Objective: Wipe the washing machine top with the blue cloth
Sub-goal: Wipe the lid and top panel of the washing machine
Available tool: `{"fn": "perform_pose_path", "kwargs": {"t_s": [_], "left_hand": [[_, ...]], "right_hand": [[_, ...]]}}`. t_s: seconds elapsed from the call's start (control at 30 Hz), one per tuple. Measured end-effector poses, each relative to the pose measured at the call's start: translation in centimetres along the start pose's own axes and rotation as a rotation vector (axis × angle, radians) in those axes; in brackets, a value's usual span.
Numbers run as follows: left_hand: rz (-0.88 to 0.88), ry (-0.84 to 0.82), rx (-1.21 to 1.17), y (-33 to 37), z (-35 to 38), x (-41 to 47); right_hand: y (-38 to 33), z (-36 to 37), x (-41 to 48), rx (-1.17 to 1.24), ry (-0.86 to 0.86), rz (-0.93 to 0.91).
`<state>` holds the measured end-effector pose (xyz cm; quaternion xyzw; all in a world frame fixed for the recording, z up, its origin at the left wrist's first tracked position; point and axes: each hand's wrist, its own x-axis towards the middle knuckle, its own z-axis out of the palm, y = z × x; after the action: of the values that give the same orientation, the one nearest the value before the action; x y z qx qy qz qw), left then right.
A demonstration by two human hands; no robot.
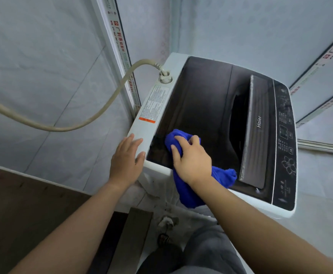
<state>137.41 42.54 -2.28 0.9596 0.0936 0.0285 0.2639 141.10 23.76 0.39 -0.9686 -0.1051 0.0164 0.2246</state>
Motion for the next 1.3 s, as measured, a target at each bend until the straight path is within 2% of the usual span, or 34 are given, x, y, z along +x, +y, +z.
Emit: {"fn": "perform_pose_path", "kwargs": {"t_s": [0.17, 0.4, 0.63, 0.77, 0.9, 1.13, 1.2, 1.3], "left_hand": [[0.167, 0.039, 0.147, 2.7, 0.9, 0.6], [0.299, -0.101, 0.109, 8.7, 4.1, 1.5], [0.306, -0.037, 0.087, 9.8, 5.6, 5.9], [0.311, -0.031, 0.095, 11.0, 6.6, 9.0], [0.242, -0.001, 0.096, 12.5, 7.7, 11.1], [0.195, 0.024, 0.108, 12.8, 8.3, 11.4], [0.187, 0.026, 0.097, 12.9, 8.2, 11.5], [0.173, 0.059, 0.089, 13.2, 8.0, 11.8]], "right_hand": [[3.9, -1.8, -1.8, 0.051, 0.132, 0.242], [5.9, -3.3, 4.6, 0.111, 0.204, 0.457], [6.4, -2.5, 1.4, 0.070, 0.179, 0.385], [7.3, -2.9, 5.0, 0.079, 0.181, 0.411], [8.9, -3.6, 10.0, 0.085, 0.193, 0.418], [13.2, -6.1, 21.9, 0.076, 0.141, 0.348], [13.6, -6.4, 23.1, 0.085, 0.124, 0.314], [13.3, -6.2, 20.0, 0.114, 0.122, 0.279]]}}
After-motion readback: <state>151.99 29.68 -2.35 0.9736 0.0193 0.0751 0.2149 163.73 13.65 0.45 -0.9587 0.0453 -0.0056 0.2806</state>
